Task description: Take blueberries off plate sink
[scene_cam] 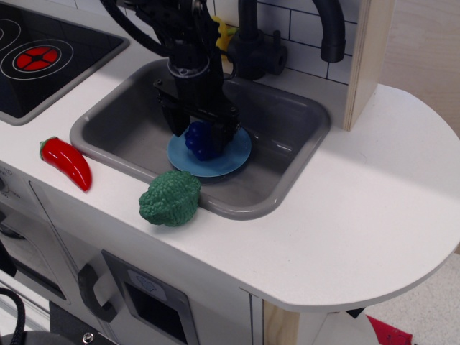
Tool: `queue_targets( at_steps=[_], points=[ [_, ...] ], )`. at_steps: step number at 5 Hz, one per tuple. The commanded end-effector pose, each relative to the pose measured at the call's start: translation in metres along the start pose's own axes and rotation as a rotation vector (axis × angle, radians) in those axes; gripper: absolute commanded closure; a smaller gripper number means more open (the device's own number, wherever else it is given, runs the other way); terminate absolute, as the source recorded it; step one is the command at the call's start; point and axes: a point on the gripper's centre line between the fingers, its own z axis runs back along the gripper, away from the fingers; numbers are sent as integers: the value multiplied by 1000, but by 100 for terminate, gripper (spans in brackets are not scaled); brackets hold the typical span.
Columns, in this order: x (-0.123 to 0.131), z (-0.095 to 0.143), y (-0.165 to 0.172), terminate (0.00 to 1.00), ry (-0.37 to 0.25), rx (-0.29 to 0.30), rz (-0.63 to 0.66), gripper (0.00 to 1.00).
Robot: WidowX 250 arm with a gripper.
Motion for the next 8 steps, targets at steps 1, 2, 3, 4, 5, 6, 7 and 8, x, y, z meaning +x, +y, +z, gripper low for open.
queue_targets(
  at_steps=[1, 2, 3, 4, 5, 6, 7, 8],
  points=[
    [11, 5, 2, 0, -43, 30, -18, 0],
    [12, 6, 1, 0, -45, 24, -7, 100],
    [19, 13, 4, 0, -52, 37, 52, 100],
    [22, 25, 6, 0, -80, 46, 77, 100],
    [17, 46, 8, 0, -66, 7, 83, 100],
    [5, 65, 10, 0, -61, -22, 93, 100],
    [-6, 69, 9, 0, -27, -52, 77, 100],
    [-27, 68, -8, 0, 45, -80, 12, 100]
  ],
)
